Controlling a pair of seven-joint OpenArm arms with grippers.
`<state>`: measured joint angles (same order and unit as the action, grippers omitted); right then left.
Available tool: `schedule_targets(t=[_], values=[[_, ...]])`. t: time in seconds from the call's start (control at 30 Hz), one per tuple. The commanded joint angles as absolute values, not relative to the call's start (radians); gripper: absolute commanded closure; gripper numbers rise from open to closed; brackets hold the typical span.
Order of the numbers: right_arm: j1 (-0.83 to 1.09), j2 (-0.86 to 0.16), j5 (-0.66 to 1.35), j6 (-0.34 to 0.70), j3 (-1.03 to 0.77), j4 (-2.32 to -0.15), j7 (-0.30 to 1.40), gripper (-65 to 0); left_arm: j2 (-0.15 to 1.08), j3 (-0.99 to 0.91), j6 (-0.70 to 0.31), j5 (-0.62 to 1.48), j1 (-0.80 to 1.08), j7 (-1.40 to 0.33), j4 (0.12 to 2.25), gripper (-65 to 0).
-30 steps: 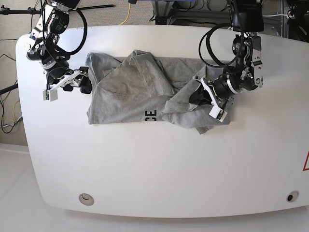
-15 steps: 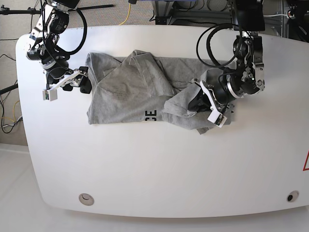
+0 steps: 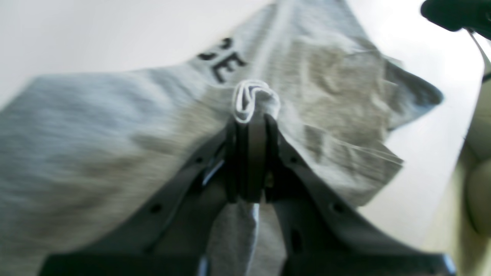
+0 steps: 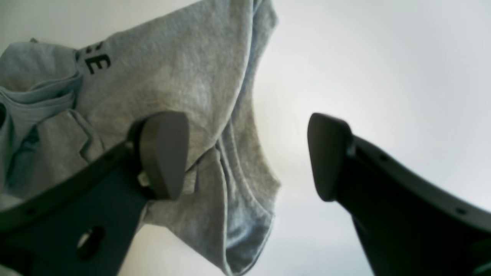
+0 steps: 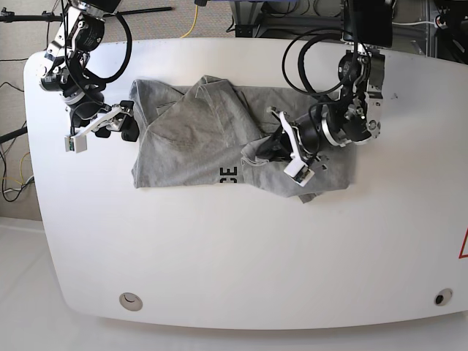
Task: Fold the T-shirt properly
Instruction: 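Drag the pinched shirt edge with the left gripper toward the right gripper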
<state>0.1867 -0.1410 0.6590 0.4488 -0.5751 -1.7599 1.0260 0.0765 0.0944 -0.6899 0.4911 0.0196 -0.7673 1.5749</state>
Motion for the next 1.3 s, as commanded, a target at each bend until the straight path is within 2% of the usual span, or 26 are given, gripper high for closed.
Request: schedule_targets(t=[0.0,0.33,0.9,1.0,1.17,1.27], values=[[0.18,-0.151,0.676,0.455,-0.579,-1.778,1.007,-45.5,0.058,0.11,-0.698,0.513,0.01,-0.743,1.592,0.0],[0.18,-0.151,0.676,0.455,-0.579,-1.778,1.007,-45.5,0.048,0.2,-0.698,0.515,0.048,-0.742,1.592,0.0],[0.179,-0.151,0.676,0.455,-0.579,-1.778,1.007,-45.5,0.058,0.168,-0.698,0.515,0.071,-0.742,1.598,-0.4],[0.179,-0.151,0.676,0.455,-0.579,-1.778,1.007,-45.5,0.058,0.154,-0.698,0.518,0.071,-0.742,1.598,-3.9],[0.179,-0.151,0.676,0.455,-0.579,-1.778,1.007,-45.5,0.058,0.153,-0.698,0.519,0.065,-0.742,1.618,-16.7],[0.179,-0.151,0.676,0.455,-0.579,-1.778,1.007,-45.5,0.058,0.153,-0.698,0.519,0.068,-0.742,1.644,-22.3]])
